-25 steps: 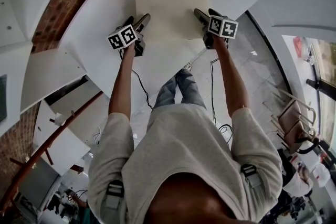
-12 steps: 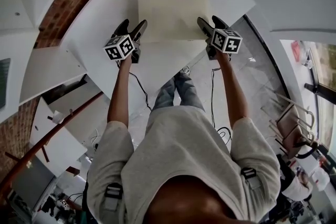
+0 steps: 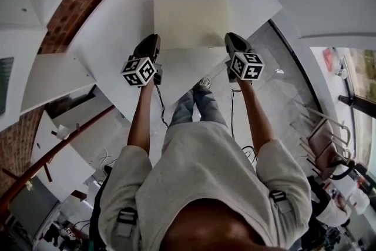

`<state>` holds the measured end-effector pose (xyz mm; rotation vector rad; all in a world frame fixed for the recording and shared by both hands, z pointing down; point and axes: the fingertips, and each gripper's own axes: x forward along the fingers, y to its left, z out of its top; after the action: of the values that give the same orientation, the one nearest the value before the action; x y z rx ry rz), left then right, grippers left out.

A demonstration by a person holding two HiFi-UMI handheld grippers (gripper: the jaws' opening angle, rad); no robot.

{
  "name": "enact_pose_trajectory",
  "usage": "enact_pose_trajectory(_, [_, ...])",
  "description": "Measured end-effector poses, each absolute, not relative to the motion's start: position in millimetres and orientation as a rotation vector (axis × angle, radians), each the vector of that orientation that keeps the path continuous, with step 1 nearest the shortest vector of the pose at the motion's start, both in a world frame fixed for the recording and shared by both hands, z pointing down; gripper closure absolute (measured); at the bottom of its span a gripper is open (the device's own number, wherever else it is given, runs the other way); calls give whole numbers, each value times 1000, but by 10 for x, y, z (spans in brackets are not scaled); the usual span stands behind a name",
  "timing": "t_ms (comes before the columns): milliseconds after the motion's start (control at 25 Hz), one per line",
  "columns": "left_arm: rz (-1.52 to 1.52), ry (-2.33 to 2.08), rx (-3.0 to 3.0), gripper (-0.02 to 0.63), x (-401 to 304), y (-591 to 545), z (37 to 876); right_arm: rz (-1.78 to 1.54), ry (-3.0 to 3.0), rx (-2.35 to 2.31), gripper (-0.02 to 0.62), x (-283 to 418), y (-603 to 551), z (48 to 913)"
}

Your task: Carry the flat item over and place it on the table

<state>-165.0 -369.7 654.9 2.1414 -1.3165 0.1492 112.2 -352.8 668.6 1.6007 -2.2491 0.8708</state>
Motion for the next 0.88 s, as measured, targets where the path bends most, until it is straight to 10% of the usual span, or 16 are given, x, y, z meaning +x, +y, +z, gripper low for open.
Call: enact_pose_trajectory(880, [163, -1334, 2273, 591, -1422, -3646, 6072, 638, -2390, 1595, 569, 1017, -3489, 6054])
